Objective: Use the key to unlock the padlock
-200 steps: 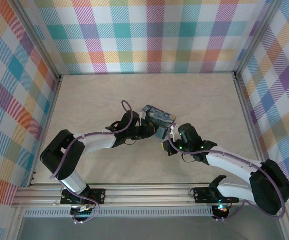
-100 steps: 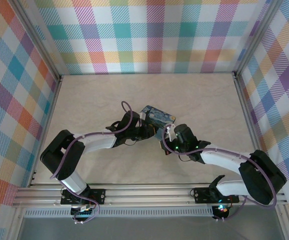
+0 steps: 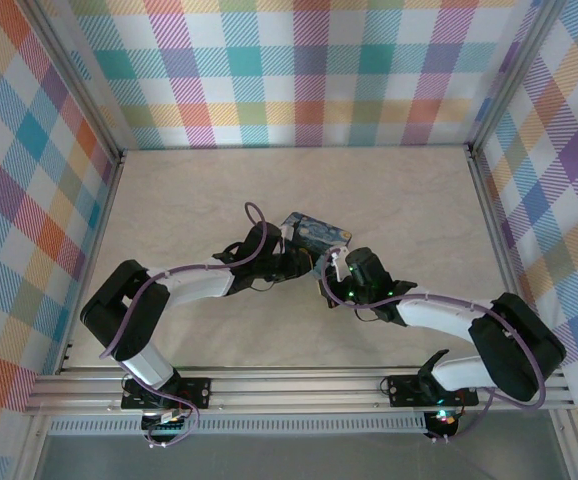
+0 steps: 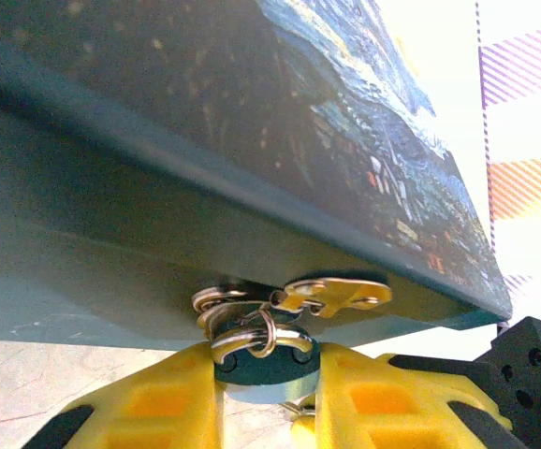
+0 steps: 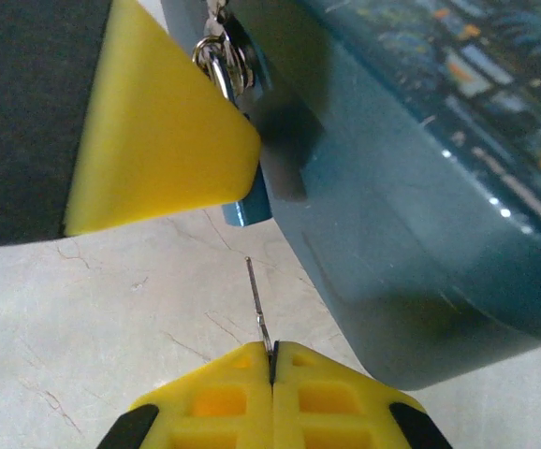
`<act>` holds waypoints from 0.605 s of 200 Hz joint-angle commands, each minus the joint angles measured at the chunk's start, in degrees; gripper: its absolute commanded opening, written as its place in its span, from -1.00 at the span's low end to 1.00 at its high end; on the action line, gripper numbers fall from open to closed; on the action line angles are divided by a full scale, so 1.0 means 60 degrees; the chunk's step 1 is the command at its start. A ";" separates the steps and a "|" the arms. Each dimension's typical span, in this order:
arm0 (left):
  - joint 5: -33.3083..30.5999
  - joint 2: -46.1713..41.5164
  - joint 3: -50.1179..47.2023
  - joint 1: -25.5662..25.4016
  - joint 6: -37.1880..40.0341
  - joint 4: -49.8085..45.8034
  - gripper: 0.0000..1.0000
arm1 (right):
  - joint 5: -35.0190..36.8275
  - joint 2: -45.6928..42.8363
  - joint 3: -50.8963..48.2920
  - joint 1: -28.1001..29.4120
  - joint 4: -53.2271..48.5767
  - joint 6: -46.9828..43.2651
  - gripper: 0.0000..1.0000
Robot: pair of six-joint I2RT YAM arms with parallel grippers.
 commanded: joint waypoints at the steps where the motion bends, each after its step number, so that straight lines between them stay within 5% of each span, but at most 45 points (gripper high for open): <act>1: 0.0118 -0.0300 0.0313 -0.0116 -0.0135 0.0026 -0.50 | 0.0199 0.0033 0.0246 0.0071 0.0273 0.0136 -0.96; 121: 0.0003 -0.0244 0.0301 -0.0166 -0.0149 0.0026 -0.50 | 0.0141 0.0023 0.0094 0.0070 0.0814 0.0344 -0.96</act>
